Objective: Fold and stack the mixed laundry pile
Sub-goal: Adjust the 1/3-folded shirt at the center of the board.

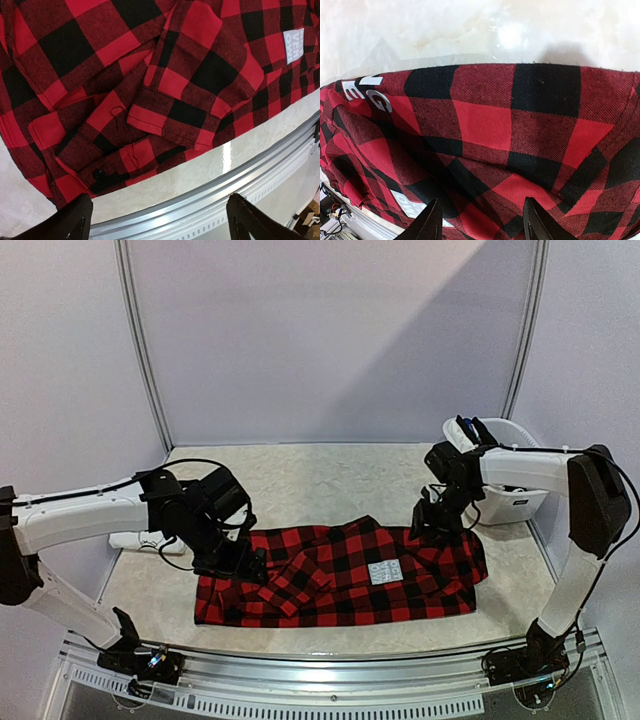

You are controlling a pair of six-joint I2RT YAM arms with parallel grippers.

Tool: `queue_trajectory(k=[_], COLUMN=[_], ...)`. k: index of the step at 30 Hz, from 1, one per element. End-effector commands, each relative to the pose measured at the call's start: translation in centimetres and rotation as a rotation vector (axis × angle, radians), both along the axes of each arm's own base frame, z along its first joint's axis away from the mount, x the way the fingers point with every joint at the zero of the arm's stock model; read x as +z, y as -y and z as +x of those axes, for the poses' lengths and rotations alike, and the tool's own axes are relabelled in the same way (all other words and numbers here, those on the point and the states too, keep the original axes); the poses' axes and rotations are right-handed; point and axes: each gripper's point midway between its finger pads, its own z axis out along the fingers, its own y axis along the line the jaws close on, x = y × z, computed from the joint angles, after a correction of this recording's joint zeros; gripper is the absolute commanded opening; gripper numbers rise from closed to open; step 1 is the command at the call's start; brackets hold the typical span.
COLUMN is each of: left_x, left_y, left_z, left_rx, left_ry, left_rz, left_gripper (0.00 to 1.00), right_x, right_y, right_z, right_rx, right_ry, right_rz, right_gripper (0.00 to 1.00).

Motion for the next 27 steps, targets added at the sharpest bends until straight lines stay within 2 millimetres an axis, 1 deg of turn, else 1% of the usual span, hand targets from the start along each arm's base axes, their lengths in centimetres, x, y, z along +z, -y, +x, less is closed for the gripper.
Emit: queue_trajectory(k=[1, 6, 8, 11, 12, 13, 14, 15, 17, 21, 24, 27], left_x=[0.1, -0.7, -1.0, -0.9, -0.8, -0.5, -0.2, 0.0, 0.1, -0.1, 0.1, -0.4], left_y=[1.0, 1.1, 0.7, -0.8, -1.0, -0.7, -0.4, -0.4, -0.3, 0.9, 1.8, 2.6], left_z=[0.4, 0.8, 0.9, 1.3, 1.6, 2.0, 2.6, 2.9, 3.2, 3.6, 4.0, 4.0], left_rx=[0.171, 0.386, 0.481, 0.573, 0.598, 0.613, 0.618, 0.621, 0.625, 0.590, 0.549, 0.518], left_ry=[-0.078, -0.157, -0.188, -0.180, -0.173, -0.163, -0.146, -0.137, -0.130, -0.134, -0.127, -0.151], left_rz=[-0.134, -0.169, -0.145, -0.056, -0.042, -0.056, -0.066, -0.058, -0.032, -0.022, -0.021, -0.011], left_gripper=[0.93, 0.87, 0.83, 0.82, 0.81, 0.79, 0.76, 0.75, 0.74, 0.74, 0.74, 0.73], right_x=[0.6, 0.2, 0.0, -0.2, -0.3, -0.4, -0.3, -0.4, -0.4, -0.6, -0.4, -0.4], right_y=[0.7, 1.1, 1.2, 1.2, 1.2, 1.2, 1.1, 1.1, 1.1, 1.2, 1.3, 1.4], right_z=[0.1, -0.2, -0.3, -0.3, -0.4, -0.4, -0.3, -0.3, -0.3, -0.5, -0.3, -0.3], right_rx=[-0.036, -0.064, -0.061, -0.047, -0.044, -0.040, -0.038, -0.037, -0.034, -0.029, -0.027, -0.026], right_ry=[0.059, 0.077, 0.077, 0.072, 0.066, 0.066, 0.067, 0.067, 0.066, 0.062, 0.070, 0.072], right_rz=[-0.001, 0.002, -0.001, -0.007, -0.009, -0.008, -0.006, -0.006, -0.007, -0.015, -0.022, -0.028], right_gripper=[0.55, 0.55, 0.55, 0.55, 0.55, 0.55, 0.55, 0.55, 0.55, 0.55, 0.55, 0.55])
